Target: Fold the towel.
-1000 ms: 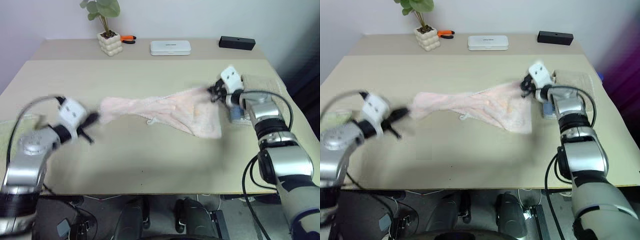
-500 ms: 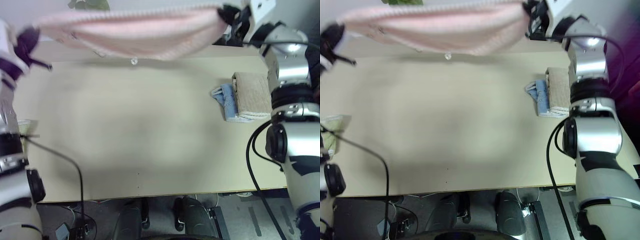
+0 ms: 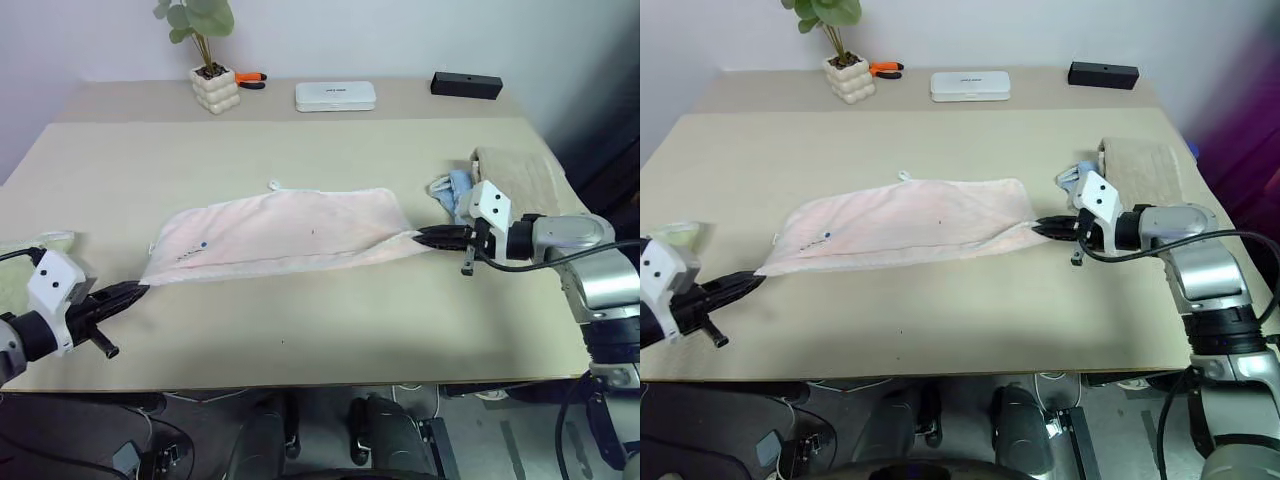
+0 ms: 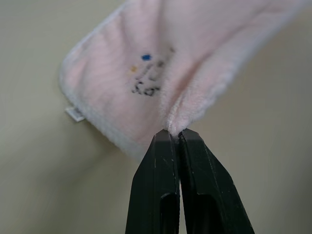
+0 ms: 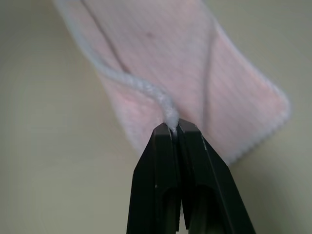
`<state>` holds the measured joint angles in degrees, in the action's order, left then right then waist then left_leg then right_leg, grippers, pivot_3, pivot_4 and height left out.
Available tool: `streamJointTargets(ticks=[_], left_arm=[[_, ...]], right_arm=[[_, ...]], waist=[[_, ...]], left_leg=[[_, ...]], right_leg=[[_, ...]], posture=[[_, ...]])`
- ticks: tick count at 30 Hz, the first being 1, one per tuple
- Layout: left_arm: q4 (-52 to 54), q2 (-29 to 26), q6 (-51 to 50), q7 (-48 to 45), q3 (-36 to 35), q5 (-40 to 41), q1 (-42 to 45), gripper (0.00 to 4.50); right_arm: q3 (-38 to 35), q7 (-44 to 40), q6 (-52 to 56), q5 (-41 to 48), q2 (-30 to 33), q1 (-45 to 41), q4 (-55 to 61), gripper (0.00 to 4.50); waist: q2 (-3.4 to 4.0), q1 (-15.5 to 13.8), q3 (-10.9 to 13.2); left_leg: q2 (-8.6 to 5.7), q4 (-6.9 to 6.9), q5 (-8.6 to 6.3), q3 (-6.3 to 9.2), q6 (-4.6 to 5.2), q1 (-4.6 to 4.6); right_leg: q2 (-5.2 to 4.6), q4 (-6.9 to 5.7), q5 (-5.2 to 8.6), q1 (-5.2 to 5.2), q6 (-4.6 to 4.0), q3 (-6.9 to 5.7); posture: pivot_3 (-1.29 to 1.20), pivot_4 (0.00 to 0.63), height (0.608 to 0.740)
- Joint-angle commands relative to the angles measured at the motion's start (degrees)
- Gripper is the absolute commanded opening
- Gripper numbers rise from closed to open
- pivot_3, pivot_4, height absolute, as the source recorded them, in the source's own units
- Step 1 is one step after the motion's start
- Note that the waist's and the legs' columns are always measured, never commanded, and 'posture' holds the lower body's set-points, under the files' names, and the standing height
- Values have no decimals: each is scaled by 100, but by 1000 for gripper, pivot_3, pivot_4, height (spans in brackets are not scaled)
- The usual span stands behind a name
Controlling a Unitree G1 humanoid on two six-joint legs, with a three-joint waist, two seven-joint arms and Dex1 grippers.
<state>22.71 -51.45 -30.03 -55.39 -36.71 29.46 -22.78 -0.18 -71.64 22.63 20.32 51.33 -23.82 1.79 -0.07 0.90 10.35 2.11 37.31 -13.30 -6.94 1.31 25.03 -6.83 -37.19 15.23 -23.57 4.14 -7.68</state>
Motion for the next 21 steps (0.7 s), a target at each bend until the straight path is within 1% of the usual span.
streamJointTargets(ticks=[1, 5, 8, 14, 15, 18, 21], left_arm=[[199, -52, -366, -199, -404, 210, -317, 0], [89, -137, -471, -162, -451, 239, -145, 0], [-51, -193, -408, -171, -375, 131, 0, 0], [-618, -117, -64, 208, 10, -149, 832, 0], [-841, -134, 51, 285, 170, -274, 1043, 0], [-1506, -177, 412, 428, 701, -646, 1662, 0], [-1961, -143, 682, 443, 1071, -840, 2120, 0]], right_arm=[[-343, -285, 317, 391, 313, 280, 359, 27], [-362, 88, 238, 283, 139, -34, 53, 27], [-313, 154, 129, 211, 113, -152, -96, 27], [-159, 536, -252, -118, -181, -579, -660, 27], [-66, 686, -420, -304, -291, -764, -951, 27], [213, 990, -898, -810, -610, -1286, -1822, 27], [322, 1105, -1145, -1018, -825, -1604, -2362, 27]], waist=[[-1, -8, 0], [0, 4, 0], [-1, -9, 0], [-2, -13, 0], [-2, -12, 0], [-2, 11, 0], [-2, 14, 0]], left_leg=[[0, 0, -3, -1, 5, -1], [6, 1, -1, -2, 2, -1], [6, 2, 0, -6, 1, 0], [2, 0, 4, -20, -3, 1], [2, 0, 15, -22, -22, 2], [2, 0, 19, -30, -25, -1], [3, -3, 20, -41, -27, -2]], right_leg=[[0, 0, 0, 2, 0, 0], [4, -1, 0, -1, -1, -1], [5, -1, 0, -2, -1, 0], [6, -1, -1, -2, 1, 1], [5, 0, -1, -3, 2, 1], [9, -5, -2, -7, 2, 6], [10, -9, -2, -12, 3, 16]], posture=[[0, 150, 740], [0, 150, 740], [0, 150, 740], [0, 150, 740], [0, 150, 740], [0, 150, 740], [0, 150, 740]])
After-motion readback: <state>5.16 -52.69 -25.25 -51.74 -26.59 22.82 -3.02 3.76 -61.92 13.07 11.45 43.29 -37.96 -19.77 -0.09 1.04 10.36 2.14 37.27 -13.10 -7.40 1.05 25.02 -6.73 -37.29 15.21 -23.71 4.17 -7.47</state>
